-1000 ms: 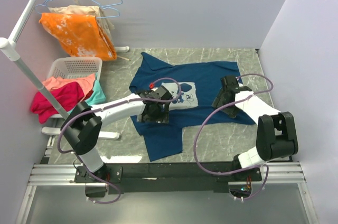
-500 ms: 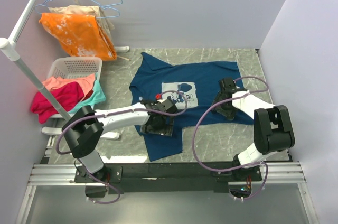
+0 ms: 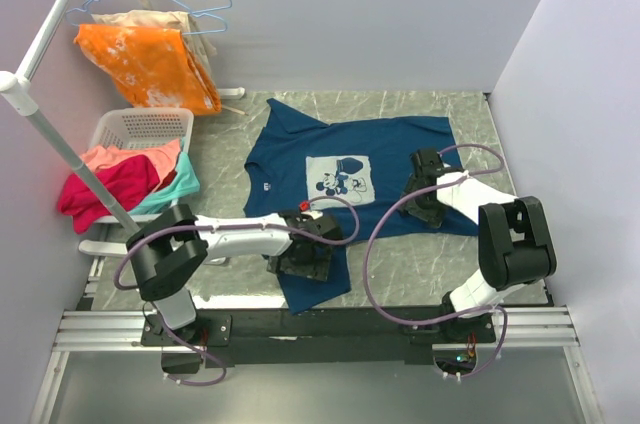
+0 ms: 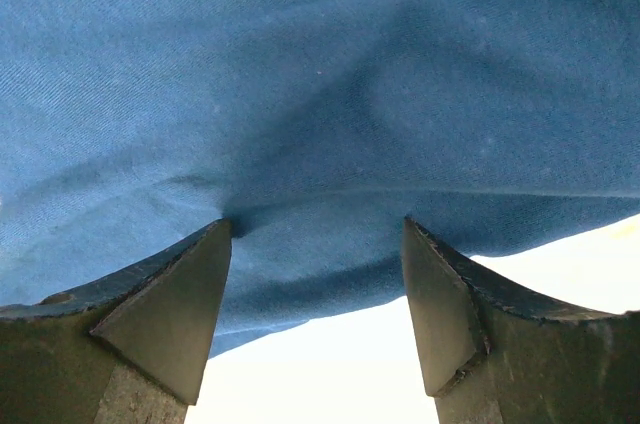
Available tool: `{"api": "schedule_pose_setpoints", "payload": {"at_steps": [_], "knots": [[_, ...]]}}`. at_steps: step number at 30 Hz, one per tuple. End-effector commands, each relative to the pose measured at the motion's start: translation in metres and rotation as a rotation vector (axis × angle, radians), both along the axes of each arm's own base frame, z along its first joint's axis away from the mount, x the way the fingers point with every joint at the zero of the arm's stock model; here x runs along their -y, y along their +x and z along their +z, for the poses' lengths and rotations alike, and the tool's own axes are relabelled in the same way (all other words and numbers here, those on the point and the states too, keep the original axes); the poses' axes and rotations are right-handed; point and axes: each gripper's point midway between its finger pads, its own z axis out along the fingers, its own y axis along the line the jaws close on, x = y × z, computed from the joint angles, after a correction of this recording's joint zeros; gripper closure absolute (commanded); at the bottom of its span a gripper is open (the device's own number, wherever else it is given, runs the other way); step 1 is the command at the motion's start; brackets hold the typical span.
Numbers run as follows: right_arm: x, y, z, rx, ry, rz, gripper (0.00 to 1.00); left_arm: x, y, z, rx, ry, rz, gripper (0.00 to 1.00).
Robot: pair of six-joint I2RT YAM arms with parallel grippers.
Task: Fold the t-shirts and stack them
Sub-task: Flatten the tshirt out
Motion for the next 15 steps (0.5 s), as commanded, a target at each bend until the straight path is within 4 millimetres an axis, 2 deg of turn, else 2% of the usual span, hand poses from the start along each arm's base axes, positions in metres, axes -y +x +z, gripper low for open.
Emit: {"api": "schedule_pose_setpoints", "payload": {"at_steps": [1,6,7,10,15], "knots": [[-0.008,-0.013,-0.006,-0.055,0.004,0.027,0.25,-0.029,-0.035,-0.021,-0.066,0.119,-0.015,0.01],[-0.012,-0.029,-0.002,-0.068,0.001,0.033,0.27,-0.056,-0.052,-0.016,-0.072,0.174,0.020,0.01],[-0.015,-0.036,-0.004,-0.082,0.007,0.033,0.27,-0.069,-0.057,-0.015,-0.083,0.212,0.032,0.01],[-0.013,-0.054,-0.008,-0.115,0.006,0.012,0.29,-0.086,-0.062,-0.007,-0.076,0.242,0.072,0.01],[-0.008,-0.080,-0.012,-0.164,0.009,-0.040,0.32,-0.101,-0.061,0.006,-0.042,0.283,0.117,0.01]]}}
